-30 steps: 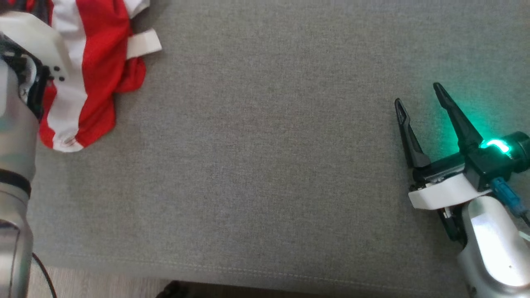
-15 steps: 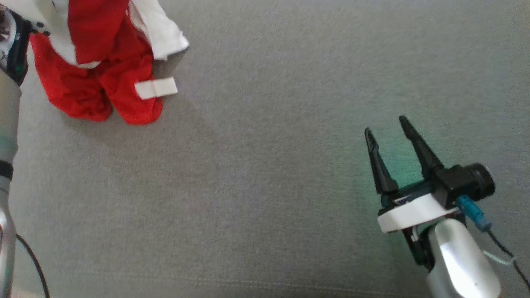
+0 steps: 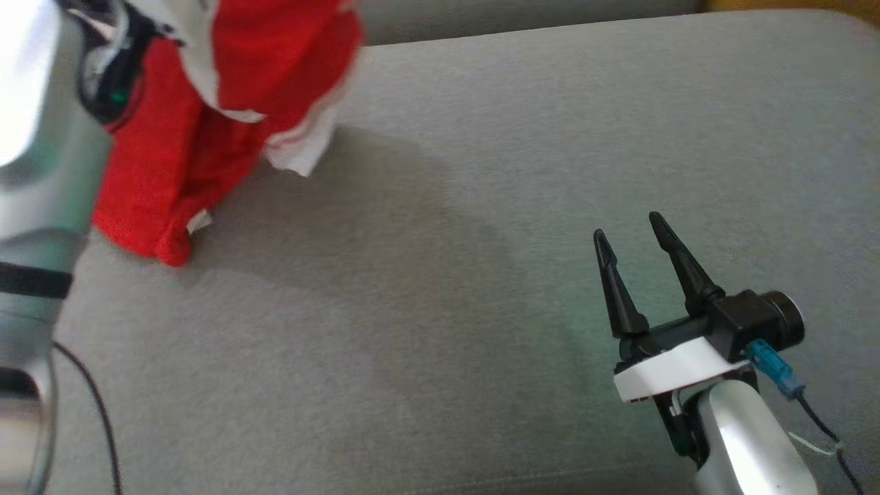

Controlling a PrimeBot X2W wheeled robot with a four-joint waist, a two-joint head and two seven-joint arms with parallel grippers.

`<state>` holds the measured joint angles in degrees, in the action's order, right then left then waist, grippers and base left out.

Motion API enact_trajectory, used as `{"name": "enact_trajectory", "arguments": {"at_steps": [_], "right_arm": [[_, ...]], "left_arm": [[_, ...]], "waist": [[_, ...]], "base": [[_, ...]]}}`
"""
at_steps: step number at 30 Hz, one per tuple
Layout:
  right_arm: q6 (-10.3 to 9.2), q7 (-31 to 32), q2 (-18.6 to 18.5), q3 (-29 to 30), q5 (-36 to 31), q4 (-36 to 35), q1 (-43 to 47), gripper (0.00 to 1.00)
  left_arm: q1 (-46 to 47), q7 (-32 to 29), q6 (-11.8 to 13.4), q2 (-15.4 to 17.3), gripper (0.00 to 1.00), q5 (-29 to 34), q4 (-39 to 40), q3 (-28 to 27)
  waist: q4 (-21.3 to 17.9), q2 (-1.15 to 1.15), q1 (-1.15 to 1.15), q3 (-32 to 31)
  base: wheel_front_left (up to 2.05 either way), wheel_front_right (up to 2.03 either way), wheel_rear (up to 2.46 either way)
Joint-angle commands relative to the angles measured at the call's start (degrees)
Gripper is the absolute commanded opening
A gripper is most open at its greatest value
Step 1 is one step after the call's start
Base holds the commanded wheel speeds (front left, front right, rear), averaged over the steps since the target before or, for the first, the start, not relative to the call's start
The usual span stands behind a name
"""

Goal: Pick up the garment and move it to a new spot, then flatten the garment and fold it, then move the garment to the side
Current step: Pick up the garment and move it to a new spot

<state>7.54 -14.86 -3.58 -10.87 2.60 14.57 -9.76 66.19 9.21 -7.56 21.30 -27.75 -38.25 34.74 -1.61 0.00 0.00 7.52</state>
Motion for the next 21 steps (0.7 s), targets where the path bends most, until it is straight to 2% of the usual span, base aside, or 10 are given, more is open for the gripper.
{"name": "enact_trajectory", "arguments": {"at_steps": [1, 6, 10, 16, 21], "right_arm": [[-0.05, -0.1, 0.6, -1.3, 0.4, -2.2, -0.7, 1.0], [-0.05, -0.1, 0.7, -1.6, 2.0, -3.2, -0.7, 1.0], [-0.05, -0.1, 0.7, -2.0, 2.8, -3.5, -0.9, 1.0], [-0.05, -0.1, 0.7, -1.4, 2.8, -4.3, -1.1, 1.0], [-0.05, -0.1, 0.7, -1.4, 2.6, -4.1, -0.7, 1.0]], "left_arm": [[3.2, -0.3, 0.1, 1.1, 0.0, -1.1, 2.8, -1.2], [1.6, -1.0, 0.1, -2.8, 0.0, -4.4, 4.6, 0.7], [-2.4, 0.8, 0.5, -6.7, 0.0, -5.9, 3.7, 1.7], [-11.9, 3.9, 0.6, -14.9, 0.0, -8.2, -1.8, 4.7], [-19.8, 5.7, 1.4, -17.7, 0.0, -6.8, -7.0, 7.2]], "waist": [[-3.0, 0.0, 0.0, -1.0], [-6.4, 0.0, 0.0, -0.7], [-8.8, 0.0, 0.0, 0.4], [-10.6, 0.0, 0.0, 2.6], [-11.3, 0.0, 0.0, 2.7]], "base": [[0.0, 0.0, 0.0], [0.0, 0.0, 0.0], [0.0, 0.0, 0.0], [0.0, 0.0, 0.0], [0.0, 0.0, 0.0]]}}
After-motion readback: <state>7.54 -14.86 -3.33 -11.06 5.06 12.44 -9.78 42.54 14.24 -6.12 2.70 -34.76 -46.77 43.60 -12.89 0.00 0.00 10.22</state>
